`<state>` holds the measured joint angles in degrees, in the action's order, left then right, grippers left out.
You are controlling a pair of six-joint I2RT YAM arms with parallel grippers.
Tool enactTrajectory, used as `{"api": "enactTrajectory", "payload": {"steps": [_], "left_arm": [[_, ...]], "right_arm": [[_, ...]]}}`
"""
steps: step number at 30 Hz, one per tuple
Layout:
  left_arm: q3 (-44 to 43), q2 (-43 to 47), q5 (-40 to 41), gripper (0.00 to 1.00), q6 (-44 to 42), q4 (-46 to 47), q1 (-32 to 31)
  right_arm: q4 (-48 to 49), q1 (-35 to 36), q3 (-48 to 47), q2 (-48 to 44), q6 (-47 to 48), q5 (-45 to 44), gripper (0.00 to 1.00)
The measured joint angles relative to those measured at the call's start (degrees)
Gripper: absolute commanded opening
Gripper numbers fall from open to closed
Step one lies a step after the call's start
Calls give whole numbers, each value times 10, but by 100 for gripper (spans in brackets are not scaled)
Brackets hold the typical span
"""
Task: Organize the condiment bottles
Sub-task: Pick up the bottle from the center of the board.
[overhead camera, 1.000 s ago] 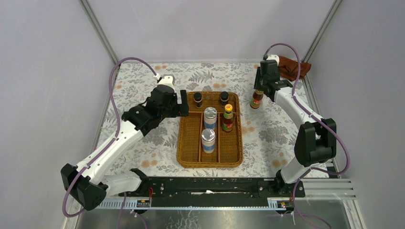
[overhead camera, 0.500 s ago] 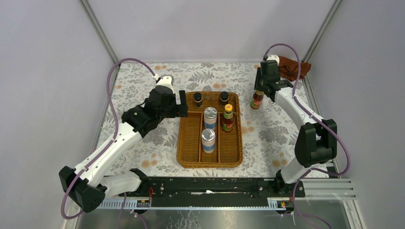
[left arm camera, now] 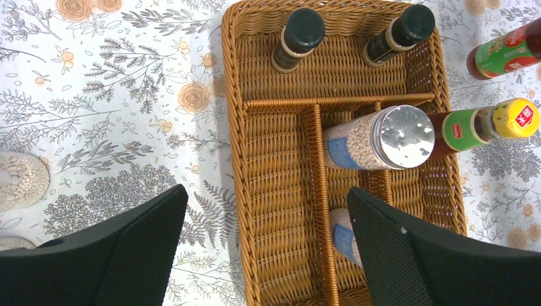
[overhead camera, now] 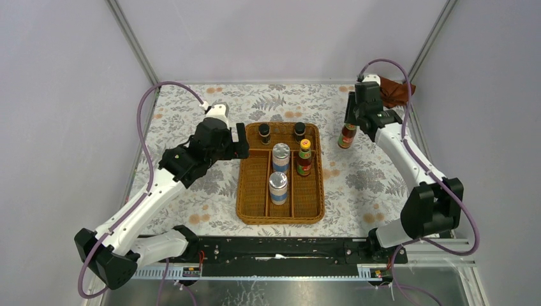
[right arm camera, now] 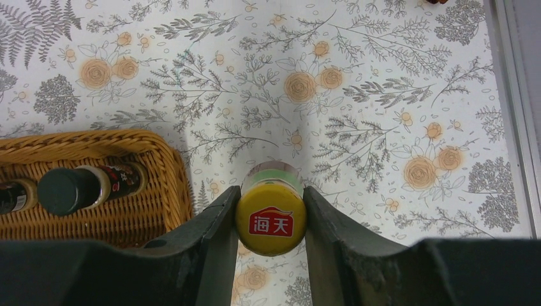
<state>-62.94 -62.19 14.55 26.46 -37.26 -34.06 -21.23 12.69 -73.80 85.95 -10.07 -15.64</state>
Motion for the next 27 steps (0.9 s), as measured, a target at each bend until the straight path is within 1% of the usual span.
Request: {"api": "enactTrajectory", "payload": {"steps": [7,14,27], "left_arm": [[16,2,-2,99,11,0,0],[21,2,-5,99,21,0,0],[29,0,-14,98,38,2,0]], "right_arm": [[-10,0,29,-52,0,3,0],[-42,0,57,-108,0,17,0],[-109,17,66,-212,2,49,0]]}}
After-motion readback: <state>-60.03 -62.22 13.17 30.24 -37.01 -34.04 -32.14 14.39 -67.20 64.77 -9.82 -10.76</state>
